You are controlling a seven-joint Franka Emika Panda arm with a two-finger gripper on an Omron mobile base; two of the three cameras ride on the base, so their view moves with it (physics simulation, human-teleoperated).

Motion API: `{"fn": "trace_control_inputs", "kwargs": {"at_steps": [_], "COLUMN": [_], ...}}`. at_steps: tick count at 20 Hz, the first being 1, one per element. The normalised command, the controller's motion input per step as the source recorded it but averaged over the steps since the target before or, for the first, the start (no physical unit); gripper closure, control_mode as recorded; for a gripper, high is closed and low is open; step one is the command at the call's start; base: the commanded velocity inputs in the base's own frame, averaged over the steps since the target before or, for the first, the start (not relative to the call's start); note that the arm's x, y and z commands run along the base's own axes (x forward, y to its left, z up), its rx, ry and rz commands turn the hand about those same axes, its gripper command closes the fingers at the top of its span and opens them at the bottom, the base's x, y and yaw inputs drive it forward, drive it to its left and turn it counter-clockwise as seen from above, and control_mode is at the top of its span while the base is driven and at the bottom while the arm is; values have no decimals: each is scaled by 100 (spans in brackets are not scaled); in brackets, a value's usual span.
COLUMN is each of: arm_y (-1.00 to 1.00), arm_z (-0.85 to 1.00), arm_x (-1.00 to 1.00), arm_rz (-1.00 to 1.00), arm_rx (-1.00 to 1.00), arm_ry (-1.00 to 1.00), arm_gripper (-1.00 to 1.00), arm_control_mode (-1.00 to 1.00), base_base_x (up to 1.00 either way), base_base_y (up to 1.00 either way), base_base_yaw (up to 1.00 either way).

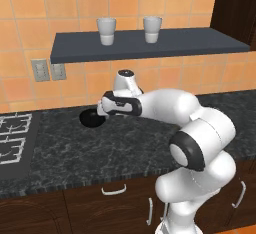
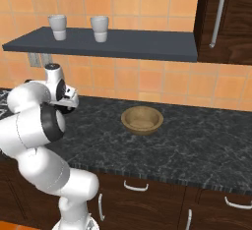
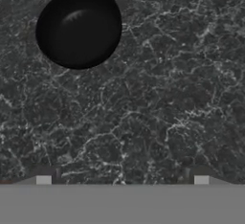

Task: Pick up the bowls on the counter and stack them on top of one another in the open cabinet. Place the smaller bowl on top of the larger bowl.

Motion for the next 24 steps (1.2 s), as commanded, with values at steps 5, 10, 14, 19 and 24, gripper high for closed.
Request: {"fn": "trace_control_inputs", "kwargs": {"at_steps": [5, 10, 14, 19, 24], "arm_y": [21, 31, 21, 4, 0], "arm_z": [-21, -20, -20, -31, -30], "arm_x": [43, 45, 47, 41, 26], "arm_rz": [0, 0, 0, 0, -2], "arm_rx": [0, 0, 0, 0, 0], "arm_ry": [0, 0, 0, 0, 0], "arm_gripper": [-100, -100, -100, -100, -100], "arm_control_mode": [-100, -100, -100, -100, -100], "base_base_x": [0, 0, 0, 0, 0], "base_base_y": [0, 0, 0, 0, 0], "base_base_yaw": [0, 0, 0, 0, 0]}}
